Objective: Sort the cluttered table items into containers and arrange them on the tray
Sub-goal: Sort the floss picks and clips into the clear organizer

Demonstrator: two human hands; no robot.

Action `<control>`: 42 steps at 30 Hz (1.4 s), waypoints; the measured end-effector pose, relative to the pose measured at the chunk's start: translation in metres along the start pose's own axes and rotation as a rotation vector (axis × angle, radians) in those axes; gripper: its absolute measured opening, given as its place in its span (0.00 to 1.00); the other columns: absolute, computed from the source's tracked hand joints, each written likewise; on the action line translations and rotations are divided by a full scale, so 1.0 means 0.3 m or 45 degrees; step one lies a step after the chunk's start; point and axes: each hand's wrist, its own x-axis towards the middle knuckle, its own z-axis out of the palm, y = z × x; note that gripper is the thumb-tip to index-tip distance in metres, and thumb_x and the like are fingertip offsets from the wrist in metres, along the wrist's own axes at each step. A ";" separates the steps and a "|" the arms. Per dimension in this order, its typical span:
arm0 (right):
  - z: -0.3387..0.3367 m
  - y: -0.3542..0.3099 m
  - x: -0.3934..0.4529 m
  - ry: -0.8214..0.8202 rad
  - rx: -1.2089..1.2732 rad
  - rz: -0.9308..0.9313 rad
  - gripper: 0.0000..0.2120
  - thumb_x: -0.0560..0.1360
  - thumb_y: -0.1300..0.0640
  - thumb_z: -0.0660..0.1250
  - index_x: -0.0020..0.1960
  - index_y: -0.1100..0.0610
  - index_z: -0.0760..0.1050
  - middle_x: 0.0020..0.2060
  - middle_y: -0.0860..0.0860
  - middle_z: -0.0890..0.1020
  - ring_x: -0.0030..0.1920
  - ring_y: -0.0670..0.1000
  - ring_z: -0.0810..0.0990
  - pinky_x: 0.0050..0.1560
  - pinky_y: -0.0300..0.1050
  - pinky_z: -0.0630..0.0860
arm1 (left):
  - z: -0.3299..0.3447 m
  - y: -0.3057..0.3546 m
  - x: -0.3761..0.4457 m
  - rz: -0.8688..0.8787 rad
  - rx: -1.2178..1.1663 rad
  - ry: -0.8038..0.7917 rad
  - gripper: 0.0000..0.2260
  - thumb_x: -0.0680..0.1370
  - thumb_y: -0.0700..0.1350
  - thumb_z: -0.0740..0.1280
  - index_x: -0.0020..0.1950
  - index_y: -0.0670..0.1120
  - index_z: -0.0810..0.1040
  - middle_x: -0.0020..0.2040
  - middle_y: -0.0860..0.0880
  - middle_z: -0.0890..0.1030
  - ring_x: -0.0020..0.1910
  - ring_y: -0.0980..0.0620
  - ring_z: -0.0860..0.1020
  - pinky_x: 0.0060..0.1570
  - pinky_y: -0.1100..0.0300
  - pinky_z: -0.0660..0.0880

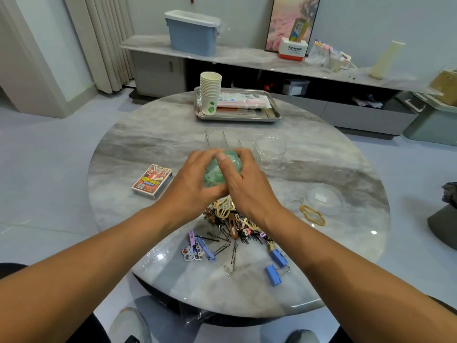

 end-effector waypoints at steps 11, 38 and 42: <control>-0.068 -0.007 0.030 -0.143 -0.164 0.110 0.33 0.77 0.25 0.46 0.77 0.38 0.57 0.67 0.51 0.78 0.61 0.55 0.81 0.64 0.60 0.75 | -0.009 -0.068 0.025 -0.314 -0.199 0.072 0.29 0.64 0.63 0.79 0.60 0.60 0.72 0.52 0.61 0.79 0.47 0.64 0.81 0.40 0.64 0.80; -0.167 0.281 0.054 -0.364 -0.872 0.314 0.22 0.84 0.58 0.55 0.78 0.58 0.63 0.76 0.57 0.67 0.74 0.58 0.68 0.73 0.55 0.68 | 0.189 -0.106 -0.026 -0.294 0.616 -0.507 0.32 0.81 0.68 0.48 0.82 0.59 0.45 0.83 0.51 0.44 0.82 0.49 0.43 0.77 0.46 0.47; -0.144 0.322 0.031 -0.562 -0.894 0.148 0.27 0.87 0.47 0.50 0.82 0.57 0.54 0.81 0.54 0.58 0.81 0.53 0.56 0.80 0.50 0.53 | 0.207 -0.141 -0.010 -0.378 0.695 -0.607 0.35 0.79 0.71 0.41 0.82 0.58 0.43 0.83 0.48 0.42 0.81 0.47 0.39 0.78 0.47 0.41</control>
